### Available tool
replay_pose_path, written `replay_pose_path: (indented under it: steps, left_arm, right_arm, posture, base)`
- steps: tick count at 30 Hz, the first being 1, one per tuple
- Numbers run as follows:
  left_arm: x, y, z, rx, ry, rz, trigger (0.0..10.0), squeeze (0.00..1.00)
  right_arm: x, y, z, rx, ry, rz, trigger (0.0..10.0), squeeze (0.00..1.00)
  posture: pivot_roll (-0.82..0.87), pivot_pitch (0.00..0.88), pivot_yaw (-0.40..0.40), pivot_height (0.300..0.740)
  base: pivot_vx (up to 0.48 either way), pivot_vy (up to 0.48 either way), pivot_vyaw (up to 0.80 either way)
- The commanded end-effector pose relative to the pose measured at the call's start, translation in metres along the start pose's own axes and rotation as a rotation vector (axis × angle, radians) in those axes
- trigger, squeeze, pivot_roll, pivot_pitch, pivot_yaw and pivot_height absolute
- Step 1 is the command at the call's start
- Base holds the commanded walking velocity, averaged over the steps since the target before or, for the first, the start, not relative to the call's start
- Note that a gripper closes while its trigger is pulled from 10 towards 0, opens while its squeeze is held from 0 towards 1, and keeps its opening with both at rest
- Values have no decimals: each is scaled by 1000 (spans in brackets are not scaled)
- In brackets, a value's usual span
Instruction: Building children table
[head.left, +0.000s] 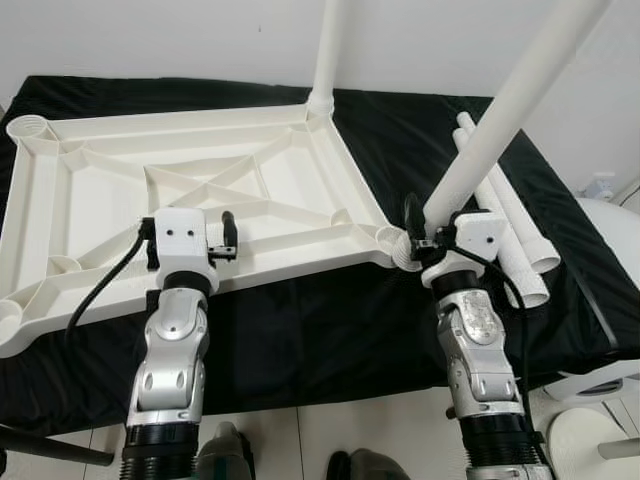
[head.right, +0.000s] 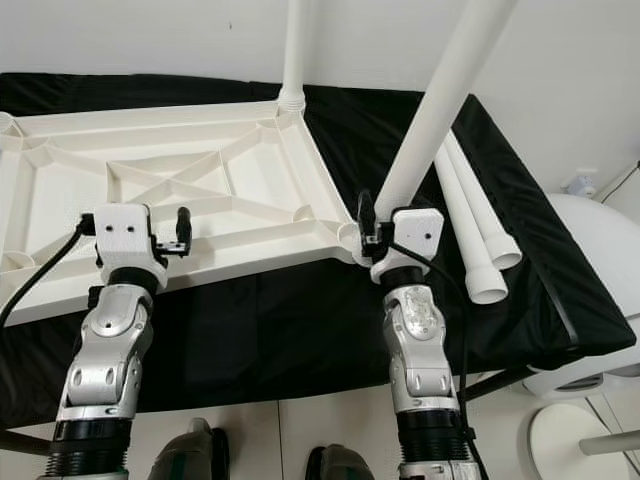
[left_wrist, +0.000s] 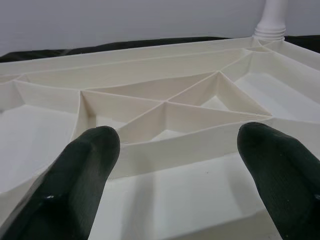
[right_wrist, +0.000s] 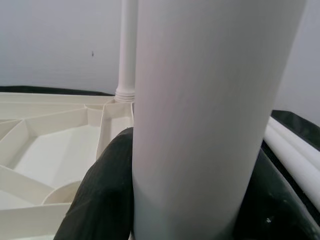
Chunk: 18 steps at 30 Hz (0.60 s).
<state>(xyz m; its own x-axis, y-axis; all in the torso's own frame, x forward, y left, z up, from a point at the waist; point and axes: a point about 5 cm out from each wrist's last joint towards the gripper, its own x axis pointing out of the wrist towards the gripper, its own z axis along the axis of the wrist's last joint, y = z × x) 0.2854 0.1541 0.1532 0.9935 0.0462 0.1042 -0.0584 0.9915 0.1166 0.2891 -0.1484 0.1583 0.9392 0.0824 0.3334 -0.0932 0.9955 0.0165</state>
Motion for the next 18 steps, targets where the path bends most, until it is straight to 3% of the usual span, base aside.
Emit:
replay_pose_path:
  steps: [1, 5, 11, 18]
  left_arm:
    - [1, -1, -1, 5, 1, 57, 10000, 0]
    - [1, 4, -4, 61, -16, 53, 10000, 0]
    - [5, 6, 1, 34, -47, 26, 10000, 0]
    - [2, -10, -2, 32, -51, -120, 10000, 0]
  right_arm:
    - [0, -3, 0, 1, -11, -15, 10000, 0]
    - [-4, -5, -10, -8, 21, -24, 10000, 0]
    - [-2, -5, -11, -8, 22, -26, 10000, 0]
    - [-10, 2, -17, 2, 37, 16, 10000, 0]
  posture:
    - [47, 5, -57, 740]
    - [57, 3, -61, 740]
    - [55, 10, -49, 740]
    - [32, 17, -20, 740]
  base:
    - [0, 0, 0]
    - [0, 0, 0]
    - [0, 0, 0]
    - [0, 0, 0]
